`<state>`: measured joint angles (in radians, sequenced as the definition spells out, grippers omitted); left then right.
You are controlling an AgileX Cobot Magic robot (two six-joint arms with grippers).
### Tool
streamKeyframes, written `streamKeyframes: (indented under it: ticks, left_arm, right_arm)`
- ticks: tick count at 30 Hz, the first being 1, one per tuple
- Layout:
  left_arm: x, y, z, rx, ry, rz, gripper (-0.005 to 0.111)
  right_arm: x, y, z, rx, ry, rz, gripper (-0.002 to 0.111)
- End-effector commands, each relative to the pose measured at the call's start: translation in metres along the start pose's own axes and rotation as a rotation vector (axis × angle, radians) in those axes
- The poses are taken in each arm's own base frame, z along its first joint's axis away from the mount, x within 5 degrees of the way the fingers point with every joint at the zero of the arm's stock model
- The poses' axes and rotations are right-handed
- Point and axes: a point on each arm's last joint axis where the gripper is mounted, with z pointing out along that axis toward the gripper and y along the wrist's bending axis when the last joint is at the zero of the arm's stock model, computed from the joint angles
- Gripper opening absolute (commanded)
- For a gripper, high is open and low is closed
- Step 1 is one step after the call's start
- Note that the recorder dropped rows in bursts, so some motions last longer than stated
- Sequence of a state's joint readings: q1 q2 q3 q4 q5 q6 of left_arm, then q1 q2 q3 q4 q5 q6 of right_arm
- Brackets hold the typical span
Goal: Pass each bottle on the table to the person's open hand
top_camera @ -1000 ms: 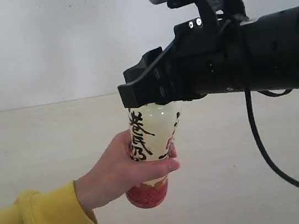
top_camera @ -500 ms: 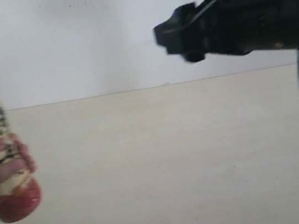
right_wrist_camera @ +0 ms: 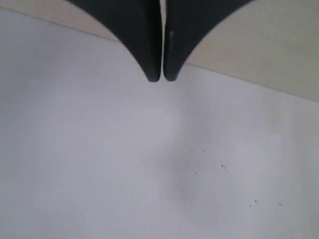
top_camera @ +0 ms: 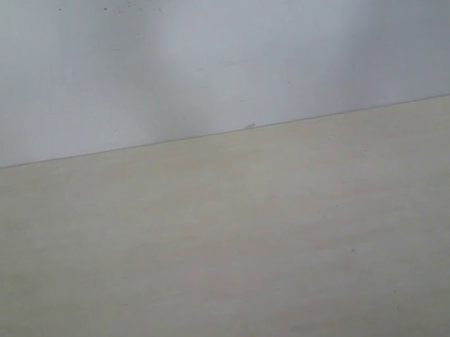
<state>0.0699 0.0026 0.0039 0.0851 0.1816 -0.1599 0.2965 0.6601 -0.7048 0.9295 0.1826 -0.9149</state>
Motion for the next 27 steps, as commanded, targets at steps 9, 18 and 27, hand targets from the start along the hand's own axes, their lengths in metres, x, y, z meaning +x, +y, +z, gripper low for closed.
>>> streamKeyframes:
  ticks: [9, 18, 27]
  left_arm:
    - [-0.001, 0.000, 0.000, -0.002, -0.006, -0.001, 0.004]
    - [-0.001, 0.000, 0.000, -0.002, -0.006, -0.001, 0.004]
    - [-0.001, 0.000, 0.000, -0.002, -0.006, -0.001, 0.004]
  right_arm:
    - [-0.012, -0.002, -0.021, 0.050, -0.112, 0.036, 0.001]
    - [0.043, -0.016, -0.044, 0.226, 0.008, -0.109, 0.001]
    - [0.149, -0.012, -0.086, 0.390, 0.062, -0.227, 0.001]
